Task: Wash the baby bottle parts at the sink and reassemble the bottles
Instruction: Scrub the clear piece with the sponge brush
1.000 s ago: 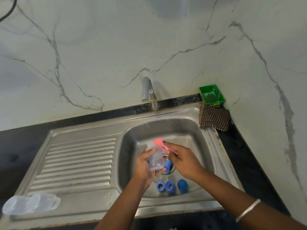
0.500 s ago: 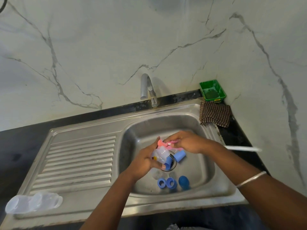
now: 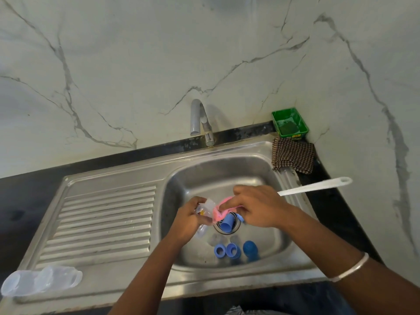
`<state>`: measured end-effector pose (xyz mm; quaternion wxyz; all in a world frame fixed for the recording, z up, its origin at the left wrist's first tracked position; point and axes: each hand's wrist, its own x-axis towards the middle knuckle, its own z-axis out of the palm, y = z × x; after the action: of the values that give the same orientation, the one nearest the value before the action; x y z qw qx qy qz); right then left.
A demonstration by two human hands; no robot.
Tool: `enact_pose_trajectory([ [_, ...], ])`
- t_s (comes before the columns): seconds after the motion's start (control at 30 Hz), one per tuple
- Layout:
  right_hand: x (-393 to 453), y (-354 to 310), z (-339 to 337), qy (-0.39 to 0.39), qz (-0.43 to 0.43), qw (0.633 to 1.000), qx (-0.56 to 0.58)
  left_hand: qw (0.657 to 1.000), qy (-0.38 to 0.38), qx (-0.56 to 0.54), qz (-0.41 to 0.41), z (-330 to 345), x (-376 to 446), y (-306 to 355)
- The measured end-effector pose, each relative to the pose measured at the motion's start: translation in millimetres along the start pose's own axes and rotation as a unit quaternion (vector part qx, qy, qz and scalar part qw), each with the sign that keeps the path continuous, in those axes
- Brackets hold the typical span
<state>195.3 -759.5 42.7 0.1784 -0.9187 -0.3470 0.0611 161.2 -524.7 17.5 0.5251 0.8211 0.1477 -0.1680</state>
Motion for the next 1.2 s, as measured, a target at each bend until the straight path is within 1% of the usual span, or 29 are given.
enact_pose_trajectory([
  [0.13,-8.4,10.7,17.1,0.03,0.065,0.997,0.03,0.998,0.02,-0.064,0.021,-0.9,-3.8,-2.5],
  [0.2,-5.9,10.9,20.0,0.069,0.098,0.99,0.071,0.998,0.029,-0.051,0.036,0.3,-5.2,-4.3],
  [0.3,-0.6,9.7,18.4,0.119,0.132,0.977,0.121,0.996,0.03,0.009,0.078,2.5,-7.3,-8.8],
  [0.37,1.9,7.1,17.8,0.121,0.122,0.981,0.092,0.994,0.032,0.032,0.101,4.8,-8.5,-8.9],
  [0.47,2.9,-1.2,19.5,0.109,0.112,0.986,0.054,0.991,0.052,0.032,0.12,7.5,-9.5,-5.8],
  [0.53,1.7,-2.7,22.1,0.103,0.118,0.985,0.066,0.99,0.063,0.034,0.125,8.2,-9.3,-5.5],
  [0.6,0.4,-3.7,25.7,0.094,0.12,0.982,0.115,0.989,0.067,0.038,0.127,8.4,-9.3,-6.7],
  [0.63,-0.4,-4.8,27.4,0.089,0.123,0.973,0.173,0.989,0.066,0.039,0.127,8.5,-9.0,-6.9],
  [0.67,-1.1,-6.2,29.0,0.08,0.125,0.957,0.249,0.989,0.066,0.04,0.127,8.8,-8.8,-7.4],
  [0.73,-2.7,-8.9,32.5,0.054,0.12,0.91,0.393,0.988,0.067,0.046,0.129,9.5,-7.8,-7.1],
  [0.8,-3.3,-10.0,36.3,0.022,0.115,0.861,0.494,0.987,0.068,0.052,0.135,9.8,-6.9,-7.1],
  [0.87,-3.0,-9.0,38.3,0.002,0.13,0.829,0.544,0.987,0.062,0.058,0.139,9.6,-6.2,-8.9],
  [0.93,-2.1,-9.2,38.3,-0.005,0.167,0.811,0.561,0.987,0.054,0.062,0.14,9.4,-6.0,-10.8],
  [0.97,-1.6,-9.7,38.2,-0.007,0.179,0.808,0.561,0.987,0.052,0.062,0.142,9.0,-6.0,-11.6],
  [1.0,-1.3,-10.3,37.5,-0.009,0.188,0.813,0.552,0.986,0.052,0.062,0.144,8.4,-6.0,-12.0],
  [1.07,-1.9,-11.1,34.6,-0.02,0.201,0.847,0.491,0.986,0.054,0.06,0.149,7.5,-6.3,-12.3],
  [1.13,-2.2,-12.6,27.4,-0.05,0.206,0.904,0.371,0.983,0.055,0.065,0.16,6.6,-7.5,-12.5],
  [1.2,-1.8,-16.3,19.2,-0.075,0.195,0.957,0.203,0.98,0.054,0.072,0.175,6.0,-9.8,-12.7],
])
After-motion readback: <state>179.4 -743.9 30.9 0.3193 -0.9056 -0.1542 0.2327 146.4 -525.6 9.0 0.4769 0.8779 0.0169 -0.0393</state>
